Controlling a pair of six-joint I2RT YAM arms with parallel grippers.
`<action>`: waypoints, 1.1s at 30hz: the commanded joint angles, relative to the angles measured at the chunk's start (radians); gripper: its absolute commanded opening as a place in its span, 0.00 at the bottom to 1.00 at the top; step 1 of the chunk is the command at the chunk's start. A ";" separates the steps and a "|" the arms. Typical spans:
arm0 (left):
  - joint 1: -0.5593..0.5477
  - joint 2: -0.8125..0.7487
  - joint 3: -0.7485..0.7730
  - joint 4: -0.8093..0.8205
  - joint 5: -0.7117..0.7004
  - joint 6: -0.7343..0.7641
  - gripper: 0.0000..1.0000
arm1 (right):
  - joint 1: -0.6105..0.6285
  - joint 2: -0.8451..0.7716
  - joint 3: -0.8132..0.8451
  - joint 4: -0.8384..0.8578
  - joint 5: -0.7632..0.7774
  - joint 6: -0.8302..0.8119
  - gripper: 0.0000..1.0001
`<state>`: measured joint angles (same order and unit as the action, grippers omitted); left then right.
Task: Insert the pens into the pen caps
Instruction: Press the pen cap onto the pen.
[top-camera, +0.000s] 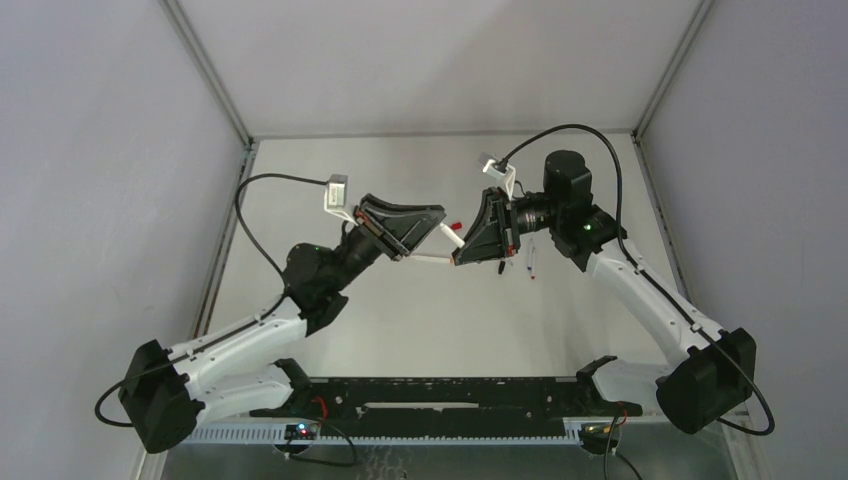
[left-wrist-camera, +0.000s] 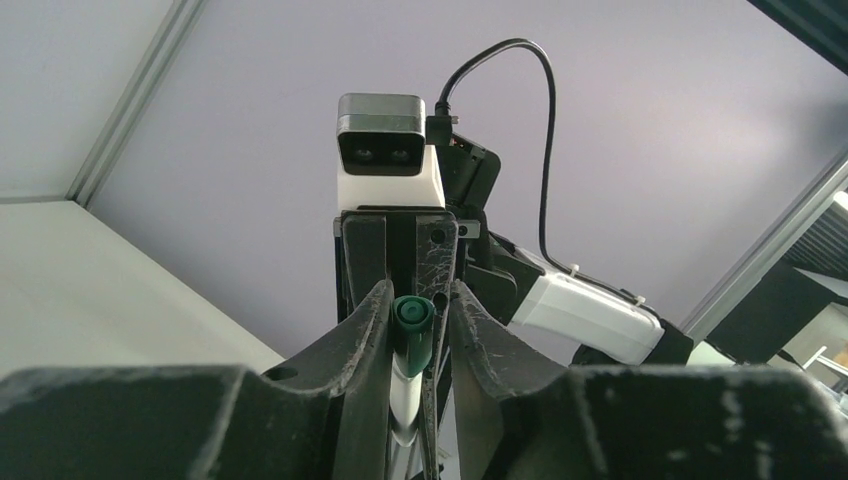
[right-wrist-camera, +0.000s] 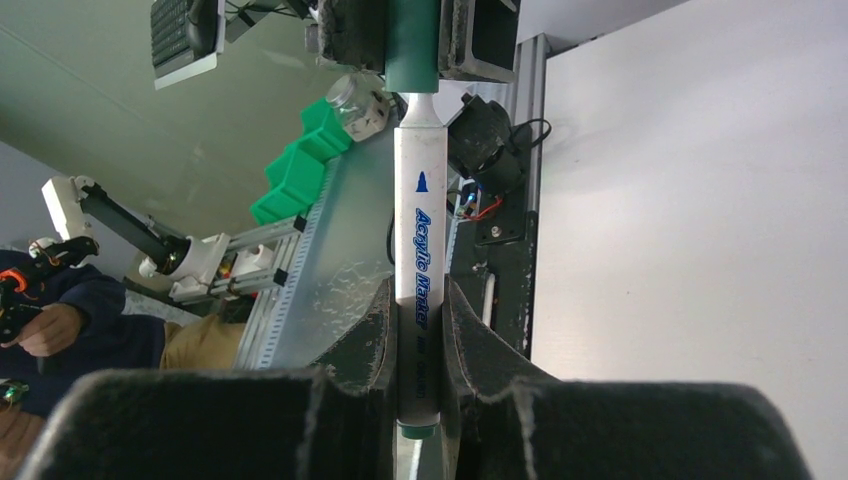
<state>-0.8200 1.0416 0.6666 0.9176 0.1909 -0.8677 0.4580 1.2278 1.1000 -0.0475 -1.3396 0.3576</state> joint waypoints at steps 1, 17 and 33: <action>-0.014 -0.022 -0.023 0.047 -0.026 -0.018 0.28 | -0.012 0.002 -0.006 0.018 0.031 0.015 0.00; -0.068 0.023 -0.001 -0.021 -0.092 0.002 0.00 | -0.026 0.001 -0.005 0.008 0.086 0.001 0.00; -0.143 0.097 0.054 -0.249 0.022 0.152 0.00 | -0.057 0.016 0.048 -0.014 0.120 -0.020 0.00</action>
<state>-0.9077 1.0786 0.7002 0.7570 -0.0231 -0.7536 0.4118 1.2324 1.0927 -0.1692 -1.2877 0.3016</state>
